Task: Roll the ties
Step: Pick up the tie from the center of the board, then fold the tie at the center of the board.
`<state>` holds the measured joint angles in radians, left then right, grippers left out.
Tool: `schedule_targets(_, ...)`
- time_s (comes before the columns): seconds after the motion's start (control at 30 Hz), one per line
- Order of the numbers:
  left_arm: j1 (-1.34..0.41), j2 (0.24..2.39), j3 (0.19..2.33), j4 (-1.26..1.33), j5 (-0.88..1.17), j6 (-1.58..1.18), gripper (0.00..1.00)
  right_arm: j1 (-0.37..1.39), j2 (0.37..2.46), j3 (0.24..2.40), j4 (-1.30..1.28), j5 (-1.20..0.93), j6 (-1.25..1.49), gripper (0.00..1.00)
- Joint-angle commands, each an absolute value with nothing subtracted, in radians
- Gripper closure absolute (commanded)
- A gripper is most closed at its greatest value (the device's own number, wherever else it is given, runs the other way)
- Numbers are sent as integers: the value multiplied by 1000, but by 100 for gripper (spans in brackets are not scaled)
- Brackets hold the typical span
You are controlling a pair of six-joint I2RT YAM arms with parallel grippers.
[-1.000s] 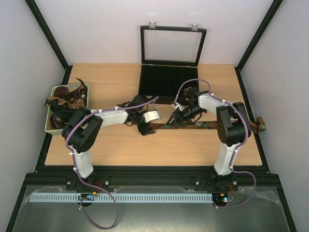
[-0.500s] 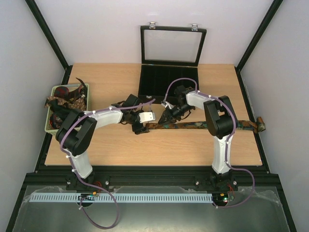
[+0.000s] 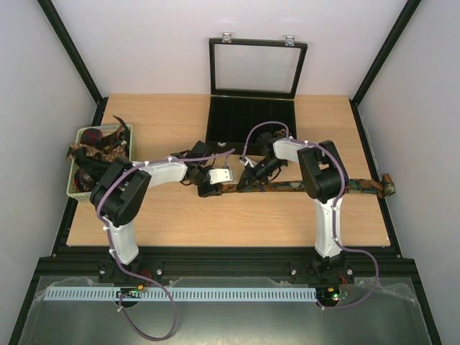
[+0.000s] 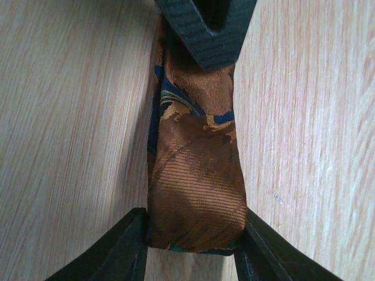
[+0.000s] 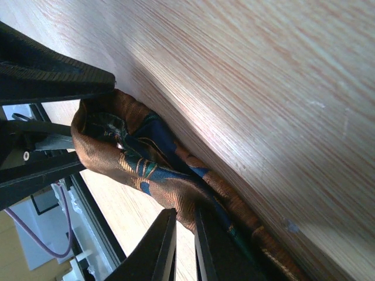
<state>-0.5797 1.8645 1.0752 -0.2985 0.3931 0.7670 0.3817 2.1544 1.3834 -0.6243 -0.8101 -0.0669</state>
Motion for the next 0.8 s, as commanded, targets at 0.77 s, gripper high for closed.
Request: schedule_targets(0.77, -624, 1904, 1163, -186, 516, 529, 68, 382, 2152, 1448, -682, -709, -39, 84)
